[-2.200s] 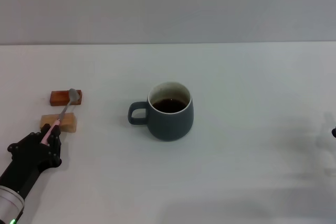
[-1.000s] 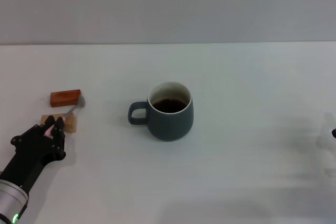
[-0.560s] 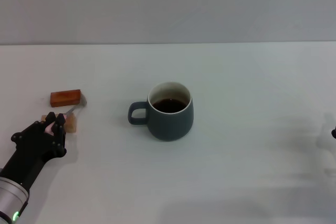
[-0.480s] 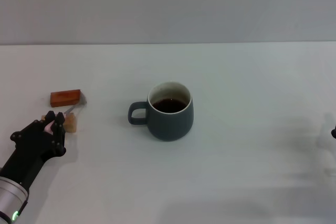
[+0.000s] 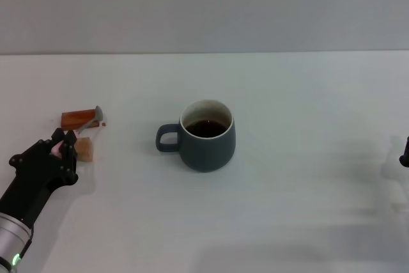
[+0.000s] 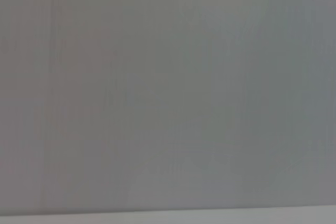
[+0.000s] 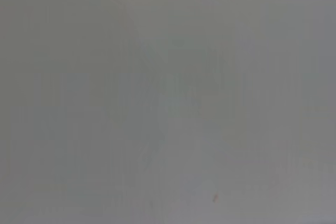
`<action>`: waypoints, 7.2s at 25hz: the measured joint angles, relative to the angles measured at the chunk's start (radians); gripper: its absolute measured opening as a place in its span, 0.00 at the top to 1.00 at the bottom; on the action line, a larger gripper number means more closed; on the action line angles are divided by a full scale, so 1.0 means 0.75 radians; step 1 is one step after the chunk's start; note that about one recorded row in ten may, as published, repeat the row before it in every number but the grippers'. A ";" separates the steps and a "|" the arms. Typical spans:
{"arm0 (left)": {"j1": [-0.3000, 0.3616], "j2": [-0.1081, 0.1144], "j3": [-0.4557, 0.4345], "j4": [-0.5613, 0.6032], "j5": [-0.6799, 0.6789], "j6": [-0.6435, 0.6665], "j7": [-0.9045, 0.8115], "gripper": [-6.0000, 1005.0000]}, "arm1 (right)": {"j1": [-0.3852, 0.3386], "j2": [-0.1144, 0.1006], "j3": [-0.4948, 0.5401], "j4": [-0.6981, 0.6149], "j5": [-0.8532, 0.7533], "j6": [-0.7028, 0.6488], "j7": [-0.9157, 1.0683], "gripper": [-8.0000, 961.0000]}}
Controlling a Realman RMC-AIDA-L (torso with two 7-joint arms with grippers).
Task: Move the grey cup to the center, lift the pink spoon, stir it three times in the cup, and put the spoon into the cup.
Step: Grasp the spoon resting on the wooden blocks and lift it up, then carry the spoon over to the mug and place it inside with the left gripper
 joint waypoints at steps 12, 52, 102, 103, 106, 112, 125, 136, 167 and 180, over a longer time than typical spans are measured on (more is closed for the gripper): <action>0.014 0.038 0.005 -0.102 0.014 0.000 -0.007 0.85 | 0.008 -0.001 0.018 -0.018 0.007 0.002 0.000 0.99; 0.179 0.417 -0.003 -0.948 0.154 -0.413 -0.126 0.85 | -0.057 -0.002 0.184 -0.057 0.012 -0.062 0.000 0.99; -0.090 0.540 0.365 -1.078 0.153 -0.593 -0.157 0.81 | -0.156 0.001 0.567 -0.163 0.031 -0.085 0.012 0.99; -0.089 0.541 0.367 -1.084 0.153 -0.616 -0.158 0.81 | -0.154 0.001 0.567 -0.162 0.031 -0.085 0.012 0.99; -0.087 0.540 0.367 -1.110 0.153 -0.703 -0.154 0.81 | -0.147 0.000 0.567 -0.163 0.031 -0.086 0.012 0.99; -0.093 0.544 0.364 -1.161 0.153 -0.818 -0.129 0.81 | -0.146 -0.001 0.567 -0.163 0.027 -0.086 0.012 0.99; -0.150 0.542 0.352 -1.205 0.153 -0.987 -0.117 0.80 | -0.159 -0.001 0.567 -0.167 0.026 -0.086 0.012 0.99; -0.152 0.530 0.339 -1.251 0.153 -1.119 -0.053 0.79 | -0.160 0.000 0.567 -0.167 0.026 -0.085 0.012 0.99; -0.253 0.459 0.394 -1.190 0.153 -1.179 -0.016 0.77 | -0.170 0.001 0.563 -0.163 0.019 -0.096 0.012 0.99; -0.147 0.503 0.352 -1.253 0.153 -1.185 -0.005 0.76 | -0.168 0.002 0.561 -0.161 0.016 -0.098 0.012 0.99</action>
